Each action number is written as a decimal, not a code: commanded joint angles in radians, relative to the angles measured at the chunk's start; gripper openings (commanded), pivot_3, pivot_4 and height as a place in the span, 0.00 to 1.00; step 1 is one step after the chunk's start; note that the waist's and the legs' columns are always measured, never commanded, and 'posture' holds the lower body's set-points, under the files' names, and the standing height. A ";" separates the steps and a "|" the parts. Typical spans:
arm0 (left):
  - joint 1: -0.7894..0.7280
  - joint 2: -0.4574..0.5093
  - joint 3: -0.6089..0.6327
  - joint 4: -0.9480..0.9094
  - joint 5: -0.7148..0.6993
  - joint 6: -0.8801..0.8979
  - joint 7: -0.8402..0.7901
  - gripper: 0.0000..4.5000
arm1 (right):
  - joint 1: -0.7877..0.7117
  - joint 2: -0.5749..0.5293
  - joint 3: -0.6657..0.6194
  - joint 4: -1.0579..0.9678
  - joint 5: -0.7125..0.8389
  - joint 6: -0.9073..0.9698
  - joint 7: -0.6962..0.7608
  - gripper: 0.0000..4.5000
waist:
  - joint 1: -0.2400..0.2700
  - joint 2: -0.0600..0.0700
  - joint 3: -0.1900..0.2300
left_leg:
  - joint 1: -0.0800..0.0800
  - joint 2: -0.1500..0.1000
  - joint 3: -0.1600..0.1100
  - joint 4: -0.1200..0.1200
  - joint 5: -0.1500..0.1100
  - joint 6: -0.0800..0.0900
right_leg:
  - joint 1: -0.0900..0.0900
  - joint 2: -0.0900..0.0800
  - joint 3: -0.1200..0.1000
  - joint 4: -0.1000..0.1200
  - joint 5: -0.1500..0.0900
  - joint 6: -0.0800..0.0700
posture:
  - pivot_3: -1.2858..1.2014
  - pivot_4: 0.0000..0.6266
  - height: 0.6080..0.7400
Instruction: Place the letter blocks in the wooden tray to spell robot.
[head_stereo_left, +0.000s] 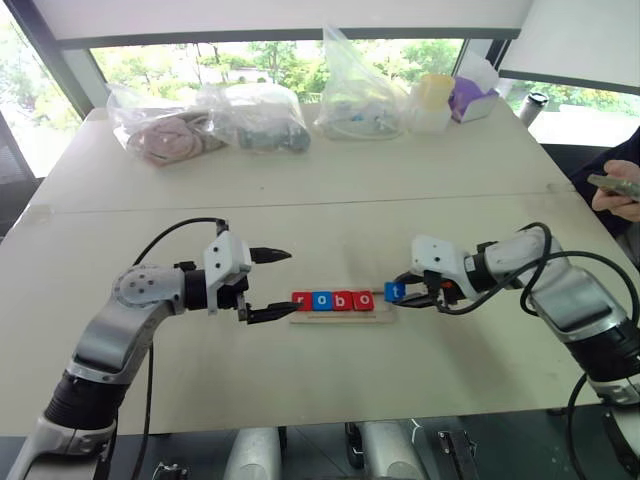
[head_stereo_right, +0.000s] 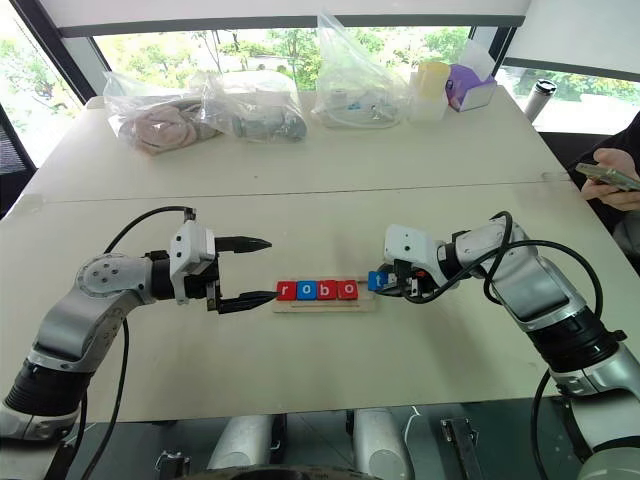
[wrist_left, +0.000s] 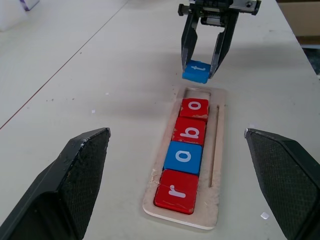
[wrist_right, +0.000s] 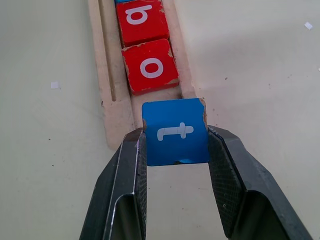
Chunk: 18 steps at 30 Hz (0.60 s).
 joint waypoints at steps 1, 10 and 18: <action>0.000 0.004 0.015 -0.030 -0.004 -0.005 0.010 1.00 | -0.023 0.015 0.007 -0.023 -0.017 0.000 -0.002 0.25 | -0.001 0.000 0.000 | 0.000 0.000 0.000 0.000 0.000 0.000 | 0.000 0.000 0.000 0.000 0.000 0.000 | 0.52 0.24 1.00; 0.009 0.006 0.017 -0.039 -0.007 -0.004 0.023 1.00 | -0.035 0.034 0.037 -0.024 -0.042 0.011 0.007 0.25 | -0.001 0.000 0.000 | 0.000 0.000 0.000 0.000 0.000 0.000 | 0.000 0.000 0.000 0.000 0.000 0.000 | 0.52 0.24 1.00; 0.019 0.008 0.023 -0.052 -0.010 0.002 0.034 1.00 | -0.044 0.044 0.058 -0.001 -0.073 -0.008 0.010 0.25 | -0.001 0.000 0.000 | 0.000 0.000 0.000 0.000 0.000 0.000 | 0.000 0.000 0.000 0.000 0.000 0.000 | 0.52 0.24 1.00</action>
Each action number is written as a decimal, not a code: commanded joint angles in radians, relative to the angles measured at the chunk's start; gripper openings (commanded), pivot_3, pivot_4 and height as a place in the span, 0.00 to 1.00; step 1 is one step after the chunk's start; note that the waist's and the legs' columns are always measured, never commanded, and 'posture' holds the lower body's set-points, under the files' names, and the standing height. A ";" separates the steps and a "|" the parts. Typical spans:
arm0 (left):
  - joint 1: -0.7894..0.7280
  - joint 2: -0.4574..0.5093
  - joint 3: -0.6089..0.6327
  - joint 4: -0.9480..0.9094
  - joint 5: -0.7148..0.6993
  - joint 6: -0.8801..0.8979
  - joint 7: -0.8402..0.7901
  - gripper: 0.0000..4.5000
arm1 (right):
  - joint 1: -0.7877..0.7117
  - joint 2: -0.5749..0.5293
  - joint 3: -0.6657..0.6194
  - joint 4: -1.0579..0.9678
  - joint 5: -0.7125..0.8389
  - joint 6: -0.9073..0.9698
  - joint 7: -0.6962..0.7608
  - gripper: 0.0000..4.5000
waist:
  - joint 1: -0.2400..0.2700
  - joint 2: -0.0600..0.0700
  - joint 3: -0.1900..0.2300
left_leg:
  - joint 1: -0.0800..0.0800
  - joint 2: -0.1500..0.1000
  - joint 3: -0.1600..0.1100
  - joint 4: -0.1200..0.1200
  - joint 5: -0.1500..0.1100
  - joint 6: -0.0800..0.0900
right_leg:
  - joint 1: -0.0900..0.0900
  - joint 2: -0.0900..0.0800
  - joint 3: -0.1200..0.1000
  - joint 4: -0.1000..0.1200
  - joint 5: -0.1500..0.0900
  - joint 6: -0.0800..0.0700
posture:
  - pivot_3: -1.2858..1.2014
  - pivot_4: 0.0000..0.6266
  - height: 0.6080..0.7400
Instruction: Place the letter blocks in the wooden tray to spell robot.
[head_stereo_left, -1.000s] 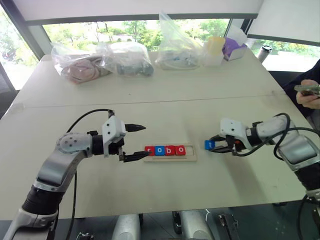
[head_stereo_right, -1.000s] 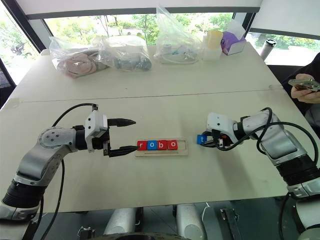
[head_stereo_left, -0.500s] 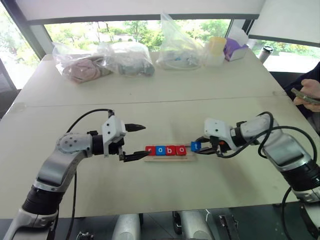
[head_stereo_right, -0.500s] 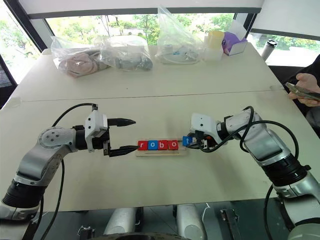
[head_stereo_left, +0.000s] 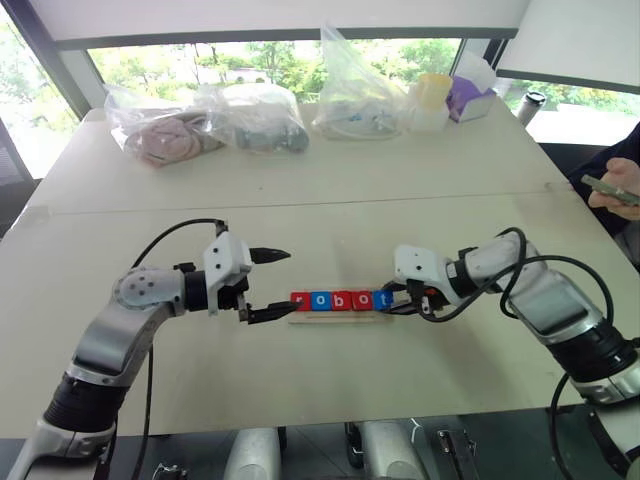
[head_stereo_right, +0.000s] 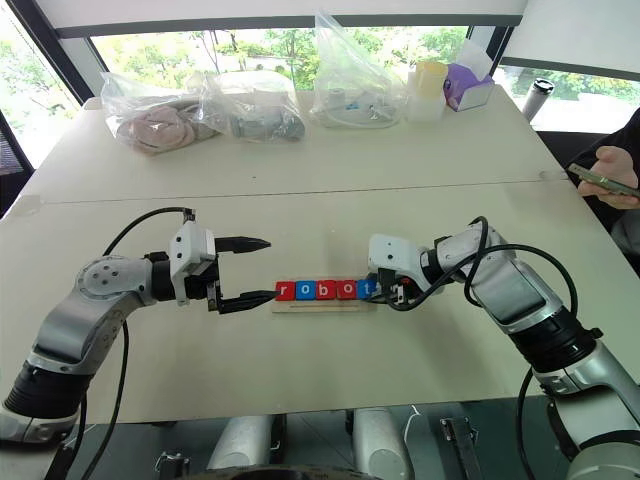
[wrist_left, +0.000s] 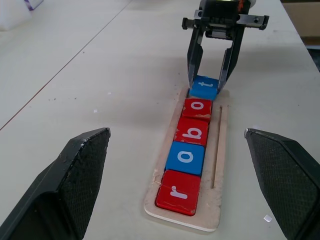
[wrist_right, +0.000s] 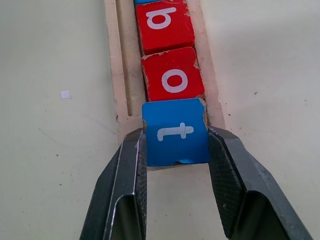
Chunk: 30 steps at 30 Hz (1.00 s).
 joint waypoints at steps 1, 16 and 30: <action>0.004 0.009 0.023 -0.042 -0.011 0.002 0.009 1.00 | -0.021 0.001 -0.004 -0.002 -0.016 -0.018 0.008 0.25 | 0.000 0.000 0.000 | 0.000 0.000 0.000 0.000 0.000 0.000 | 0.000 0.000 0.000 0.000 0.000 0.000 | 0.52 0.24 1.00; 0.012 0.011 0.024 -0.057 -0.010 0.011 0.022 1.00 | -0.038 0.037 0.007 -0.010 -0.025 -0.006 0.017 0.25 | 0.000 0.000 0.000 | 0.000 0.000 0.000 0.000 0.000 0.000 | 0.000 0.000 0.000 0.000 0.000 0.000 | 0.52 0.24 1.00; 0.011 0.011 0.024 -0.059 -0.013 0.015 0.026 1.00 | -0.039 0.046 0.012 0.005 -0.042 -0.008 0.024 0.25 | 0.000 0.000 0.000 | 0.000 0.000 0.000 0.000 0.000 0.000 | 0.000 0.000 0.000 0.000 0.000 0.000 | 0.52 0.24 1.00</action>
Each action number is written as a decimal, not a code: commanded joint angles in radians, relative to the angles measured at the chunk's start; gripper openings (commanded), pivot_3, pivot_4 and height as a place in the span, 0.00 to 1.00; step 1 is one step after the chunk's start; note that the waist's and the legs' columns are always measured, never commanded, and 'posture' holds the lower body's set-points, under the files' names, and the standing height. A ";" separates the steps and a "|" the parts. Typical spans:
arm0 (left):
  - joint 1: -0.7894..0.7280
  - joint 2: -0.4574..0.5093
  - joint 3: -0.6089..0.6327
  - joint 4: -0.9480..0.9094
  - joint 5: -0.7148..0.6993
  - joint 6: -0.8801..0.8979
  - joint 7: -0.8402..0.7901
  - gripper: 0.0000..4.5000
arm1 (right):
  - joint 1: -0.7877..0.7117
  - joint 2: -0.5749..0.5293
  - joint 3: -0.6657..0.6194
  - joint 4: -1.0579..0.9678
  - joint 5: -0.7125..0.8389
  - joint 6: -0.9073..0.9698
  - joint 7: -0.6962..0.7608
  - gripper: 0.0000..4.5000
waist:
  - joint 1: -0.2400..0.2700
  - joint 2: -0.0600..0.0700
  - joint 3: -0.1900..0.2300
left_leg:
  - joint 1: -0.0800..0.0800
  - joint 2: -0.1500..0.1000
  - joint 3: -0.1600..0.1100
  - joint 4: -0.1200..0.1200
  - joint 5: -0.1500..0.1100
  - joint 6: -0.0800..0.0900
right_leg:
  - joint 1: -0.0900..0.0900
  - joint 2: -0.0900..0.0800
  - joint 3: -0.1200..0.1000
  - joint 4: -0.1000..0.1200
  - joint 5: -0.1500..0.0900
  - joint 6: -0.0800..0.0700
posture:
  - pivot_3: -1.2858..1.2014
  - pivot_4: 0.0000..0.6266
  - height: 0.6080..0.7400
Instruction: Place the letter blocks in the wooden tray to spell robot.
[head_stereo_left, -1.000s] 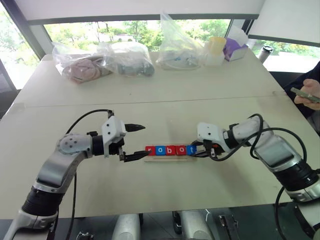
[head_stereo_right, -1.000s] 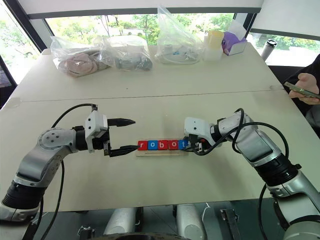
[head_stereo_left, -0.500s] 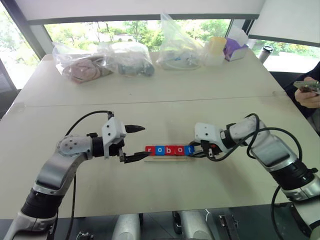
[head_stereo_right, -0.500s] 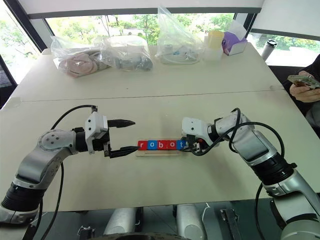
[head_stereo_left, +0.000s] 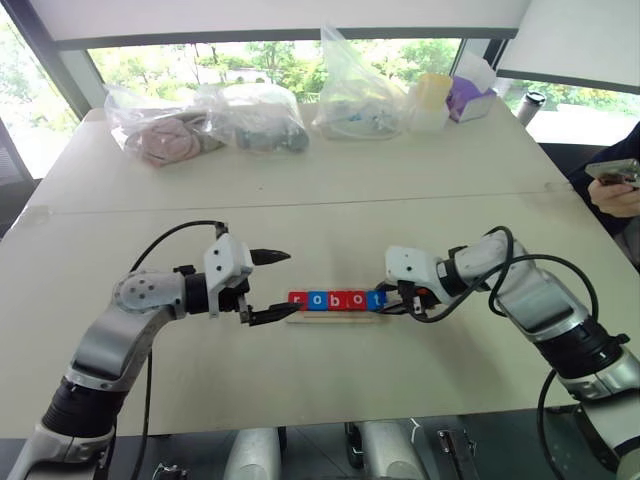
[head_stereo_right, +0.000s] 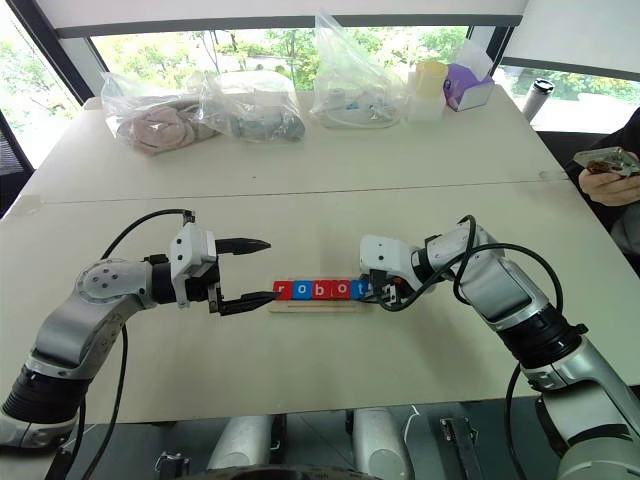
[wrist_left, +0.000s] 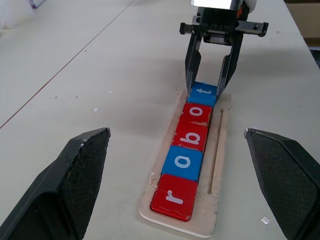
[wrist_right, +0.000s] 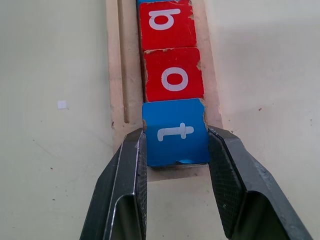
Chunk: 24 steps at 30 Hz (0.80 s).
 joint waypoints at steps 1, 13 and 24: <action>-0.002 0.010 0.022 -0.033 -0.008 -0.004 0.002 1.00 | -0.019 0.002 -0.006 -0.013 -0.003 -0.008 0.006 0.25 | 0.000 0.000 0.000 | 0.000 0.000 0.000 0.000 0.000 0.000 | 0.000 0.000 0.000 0.000 0.000 0.000 | 0.52 0.24 1.00; -0.006 0.011 0.019 -0.031 -0.010 -0.002 0.001 1.00 | -0.037 0.004 -0.021 -0.032 0.010 0.019 0.015 0.99 | 0.000 0.000 0.000 | 0.000 0.000 0.000 0.000 0.000 0.000 | 0.000 0.000 0.000 0.000 0.000 0.000 | 0.52 0.24 1.00; 0.024 0.024 0.043 -0.067 -0.023 0.055 0.033 1.00 | 0.031 -0.076 -0.167 -0.158 0.072 0.100 -0.029 0.99 | 0.003 0.000 0.000 | 0.000 0.000 0.000 0.000 0.000 0.000 | 0.000 0.000 0.000 0.000 0.000 0.000 | 0.52 0.24 1.00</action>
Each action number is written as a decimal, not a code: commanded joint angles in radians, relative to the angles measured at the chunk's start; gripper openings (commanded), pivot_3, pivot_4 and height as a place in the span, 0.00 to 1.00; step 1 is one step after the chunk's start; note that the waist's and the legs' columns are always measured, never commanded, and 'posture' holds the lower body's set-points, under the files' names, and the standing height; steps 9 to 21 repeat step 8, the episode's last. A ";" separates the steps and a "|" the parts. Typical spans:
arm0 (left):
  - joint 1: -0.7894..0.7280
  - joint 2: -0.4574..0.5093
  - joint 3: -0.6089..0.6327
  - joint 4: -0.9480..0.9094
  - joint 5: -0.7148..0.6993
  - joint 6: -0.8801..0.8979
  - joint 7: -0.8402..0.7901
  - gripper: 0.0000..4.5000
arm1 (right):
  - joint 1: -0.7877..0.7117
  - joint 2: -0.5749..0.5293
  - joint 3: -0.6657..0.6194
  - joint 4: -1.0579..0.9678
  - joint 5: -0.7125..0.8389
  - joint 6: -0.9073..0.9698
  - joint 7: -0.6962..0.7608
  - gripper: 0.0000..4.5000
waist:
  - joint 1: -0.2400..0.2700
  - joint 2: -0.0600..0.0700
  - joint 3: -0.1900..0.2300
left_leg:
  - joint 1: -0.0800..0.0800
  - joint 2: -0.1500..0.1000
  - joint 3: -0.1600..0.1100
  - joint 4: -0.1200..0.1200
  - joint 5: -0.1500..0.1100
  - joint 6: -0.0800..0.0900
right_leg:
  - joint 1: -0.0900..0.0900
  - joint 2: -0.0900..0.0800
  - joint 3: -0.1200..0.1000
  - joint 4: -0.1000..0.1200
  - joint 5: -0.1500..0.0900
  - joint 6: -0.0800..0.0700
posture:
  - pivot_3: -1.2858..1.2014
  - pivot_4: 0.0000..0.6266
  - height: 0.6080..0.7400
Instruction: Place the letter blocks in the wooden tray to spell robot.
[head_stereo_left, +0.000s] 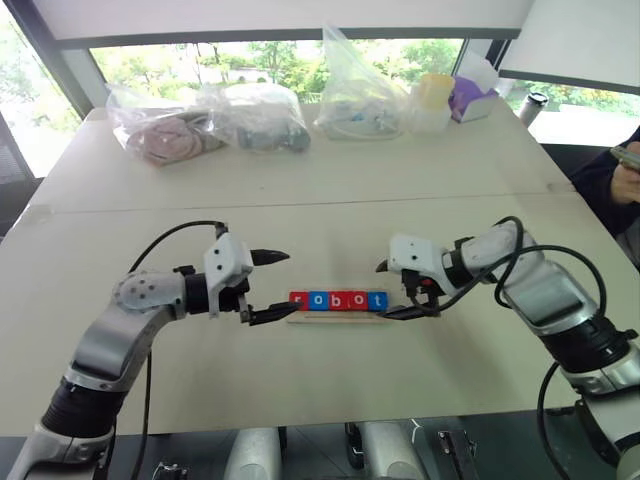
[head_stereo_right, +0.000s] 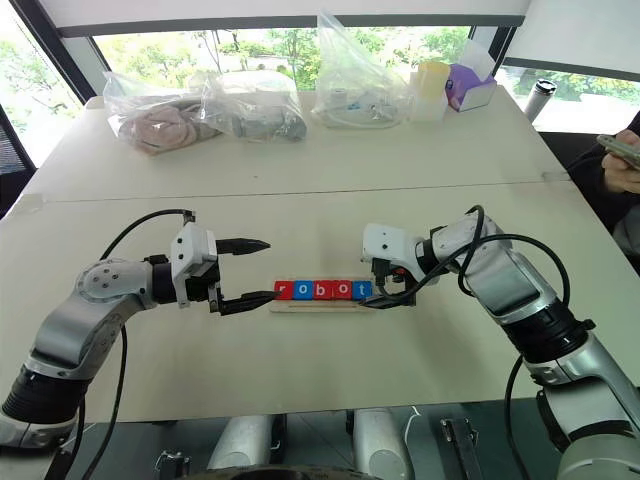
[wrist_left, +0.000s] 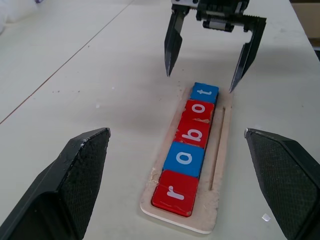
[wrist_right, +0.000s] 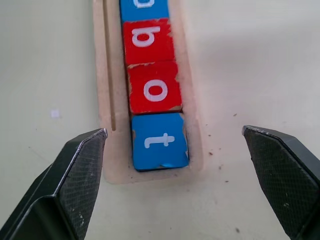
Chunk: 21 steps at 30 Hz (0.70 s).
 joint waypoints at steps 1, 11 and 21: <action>0.022 0.025 0.042 -0.055 -0.020 0.019 0.013 1.00 | 0.055 -0.052 -0.104 -0.101 0.036 0.041 -0.033 0.99 | 0.000 0.000 0.000 | 0.000 0.000 0.000 0.000 0.000 0.000 | 0.000 0.000 0.000 0.000 0.000 0.000 | 0.52 0.24 1.00; 0.073 0.053 0.080 -0.080 -0.034 0.038 0.008 1.00 | 0.182 -0.125 -0.224 -0.244 0.109 0.127 -0.077 0.99 | -0.004 0.000 0.000 | 0.001 0.000 0.000 0.000 0.000 0.000 | 0.000 0.000 0.000 0.000 0.000 0.000 | 0.52 0.24 1.00; 0.073 0.053 0.080 -0.080 -0.034 0.038 0.008 1.00 | 0.182 -0.125 -0.224 -0.244 0.109 0.127 -0.077 0.99 | -0.004 0.000 0.000 | 0.001 0.000 0.000 0.000 0.000 0.000 | 0.000 0.000 0.000 0.000 0.000 0.000 | 0.52 0.24 1.00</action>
